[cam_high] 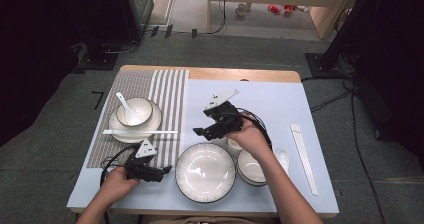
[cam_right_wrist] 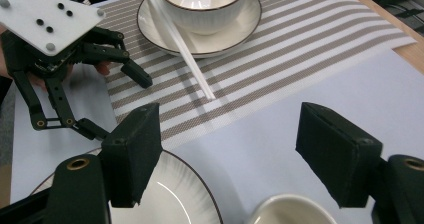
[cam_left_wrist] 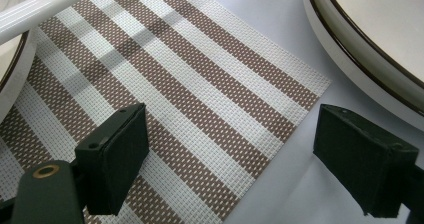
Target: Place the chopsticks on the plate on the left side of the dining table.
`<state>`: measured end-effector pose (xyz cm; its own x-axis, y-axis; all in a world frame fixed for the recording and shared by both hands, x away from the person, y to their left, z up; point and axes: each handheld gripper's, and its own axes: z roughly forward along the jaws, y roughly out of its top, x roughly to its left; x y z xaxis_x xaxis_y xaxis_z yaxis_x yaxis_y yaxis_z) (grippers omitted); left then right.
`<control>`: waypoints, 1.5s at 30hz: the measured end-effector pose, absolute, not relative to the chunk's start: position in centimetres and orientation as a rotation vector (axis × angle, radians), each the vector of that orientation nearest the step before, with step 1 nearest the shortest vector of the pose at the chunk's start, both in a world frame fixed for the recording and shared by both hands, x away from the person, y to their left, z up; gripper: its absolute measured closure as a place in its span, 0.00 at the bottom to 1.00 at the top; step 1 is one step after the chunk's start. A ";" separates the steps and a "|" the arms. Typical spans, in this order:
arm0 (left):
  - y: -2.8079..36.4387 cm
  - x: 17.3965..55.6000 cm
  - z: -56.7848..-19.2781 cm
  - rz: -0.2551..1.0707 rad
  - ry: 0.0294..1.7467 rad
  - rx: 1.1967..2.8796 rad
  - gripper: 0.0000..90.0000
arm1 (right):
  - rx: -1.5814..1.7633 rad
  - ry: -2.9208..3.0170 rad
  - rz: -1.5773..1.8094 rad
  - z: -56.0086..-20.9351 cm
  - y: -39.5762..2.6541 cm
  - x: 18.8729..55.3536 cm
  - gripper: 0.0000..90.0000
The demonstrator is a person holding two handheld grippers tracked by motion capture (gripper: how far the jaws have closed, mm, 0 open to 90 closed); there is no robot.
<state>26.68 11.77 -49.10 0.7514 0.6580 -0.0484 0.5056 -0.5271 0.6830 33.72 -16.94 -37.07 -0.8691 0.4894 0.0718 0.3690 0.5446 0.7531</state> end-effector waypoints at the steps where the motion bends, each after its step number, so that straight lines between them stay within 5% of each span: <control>1: 11.8 26.7 -49.1 0.283 0.866 2.243 0.16 | 0.737 2.623 1.231 -37.1 -17.3 33.7 0.29; 45: 12.0 26.0 -49.9 0.358 0.815 2.208 0.16 | 0.909 2.472 1.266 -39.2 -28.1 32.0 0.22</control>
<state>25.96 11.98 -49.88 0.7588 0.6513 0.0043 0.4441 -0.5222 0.7281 32.05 -28.15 -39.17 -0.7850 0.6139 0.0825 0.4257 0.4379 0.7919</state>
